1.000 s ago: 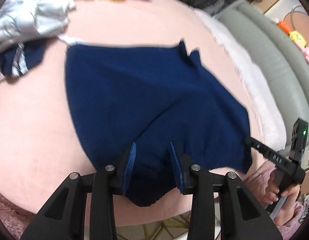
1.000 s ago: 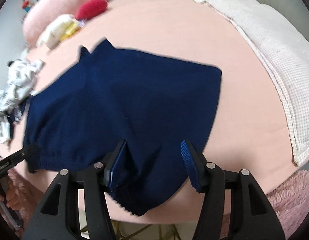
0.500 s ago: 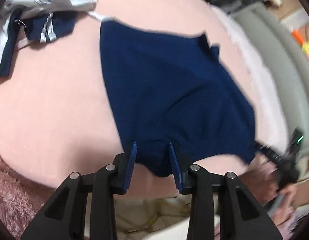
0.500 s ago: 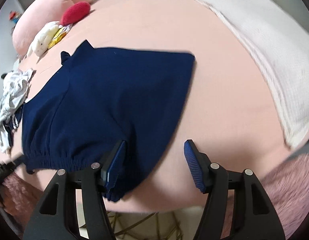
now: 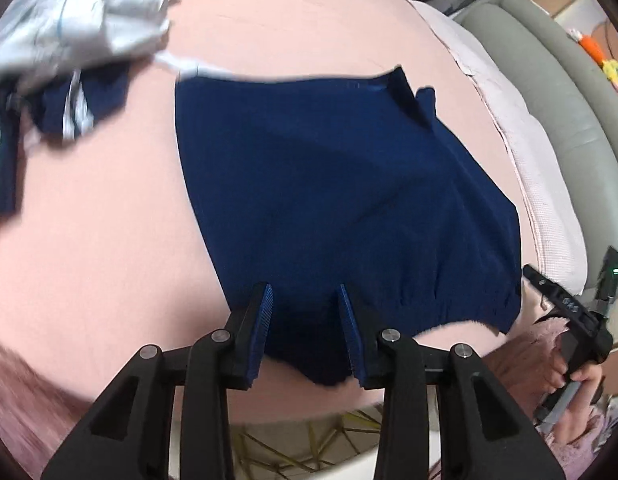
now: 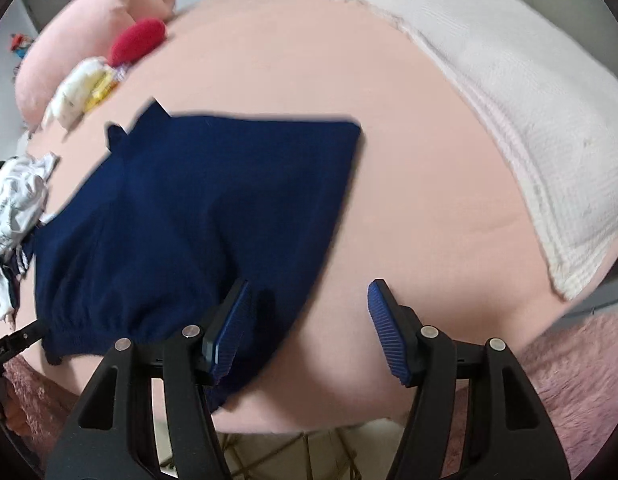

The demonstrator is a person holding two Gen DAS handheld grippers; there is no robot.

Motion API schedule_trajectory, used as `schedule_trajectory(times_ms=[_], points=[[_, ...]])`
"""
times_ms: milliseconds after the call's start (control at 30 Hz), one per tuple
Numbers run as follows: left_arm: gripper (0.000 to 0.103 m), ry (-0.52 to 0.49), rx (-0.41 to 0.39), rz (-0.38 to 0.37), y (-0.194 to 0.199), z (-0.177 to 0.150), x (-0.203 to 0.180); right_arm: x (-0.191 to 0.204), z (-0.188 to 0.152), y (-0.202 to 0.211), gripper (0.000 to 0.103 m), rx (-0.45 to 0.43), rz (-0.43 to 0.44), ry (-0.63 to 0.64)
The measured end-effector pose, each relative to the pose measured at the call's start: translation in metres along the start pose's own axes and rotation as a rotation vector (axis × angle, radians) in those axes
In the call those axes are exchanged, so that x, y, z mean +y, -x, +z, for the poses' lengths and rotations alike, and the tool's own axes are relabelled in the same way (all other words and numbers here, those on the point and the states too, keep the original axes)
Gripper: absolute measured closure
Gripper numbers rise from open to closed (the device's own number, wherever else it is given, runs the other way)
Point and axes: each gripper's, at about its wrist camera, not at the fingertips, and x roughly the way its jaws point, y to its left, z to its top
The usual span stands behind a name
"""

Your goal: Fold clothes

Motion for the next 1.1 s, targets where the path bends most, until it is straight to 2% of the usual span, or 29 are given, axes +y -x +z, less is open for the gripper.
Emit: schedule_trajectory(times_ms=[100,267,367,500,533,567,600,633,700,767,833,867,1000,1100], points=[[0.067,-0.069,-0.028,0.046,-0.004,0.035,-0.002,0.031,0.019,0.009,0.041,-0.055,0.049,0.119],[0.067,-0.128,-0.083,0.092,-0.027,0.084,0.000,0.118,0.062,-0.008,0.041,-0.089,0.129,0.358],[0.067,-0.097,-0.080,0.070,-0.039,0.093,0.013,0.168,0.080,-0.042,0.042,-0.060,0.102,0.475],[0.067,-0.089,-0.028,0.070,-0.059,0.102,0.026,0.224,0.097,-0.093,0.046,-0.013,0.087,0.585],[0.067,-0.091,-0.023,0.072,-0.060,0.104,0.027,0.233,0.101,-0.109,0.049,-0.009,0.058,0.614],[0.067,-0.087,-0.026,0.078,-0.060,0.106,0.027,0.240,0.108,-0.124,0.058,-0.004,0.042,0.626],[0.067,-0.077,-0.030,0.081,-0.061,0.106,0.029,0.242,0.113,-0.136,0.071,0.001,0.032,0.625],[0.068,-0.067,-0.030,0.082,-0.062,0.106,0.031,0.240,0.117,-0.144,0.072,0.006,0.022,0.615],[0.078,-0.069,-0.033,0.102,-0.060,0.106,0.033,0.230,0.127,-0.158,0.072,0.021,0.043,0.567],[0.079,-0.083,-0.049,0.156,-0.056,0.105,0.035,0.219,0.134,-0.163,0.072,0.028,0.076,0.517],[0.079,-0.056,-0.076,0.248,-0.051,0.105,0.044,0.214,0.137,-0.166,0.072,0.011,0.107,0.485],[0.079,-0.034,-0.080,0.259,-0.050,0.106,0.050,0.212,0.139,-0.167,0.072,0.000,0.121,0.468],[0.077,0.047,-0.095,0.229,-0.044,0.107,0.066,0.209,0.146,-0.180,0.071,0.003,0.145,0.419],[0.076,0.002,-0.118,0.183,-0.037,0.104,0.052,0.213,0.149,-0.169,0.071,-0.002,0.150,0.410]])
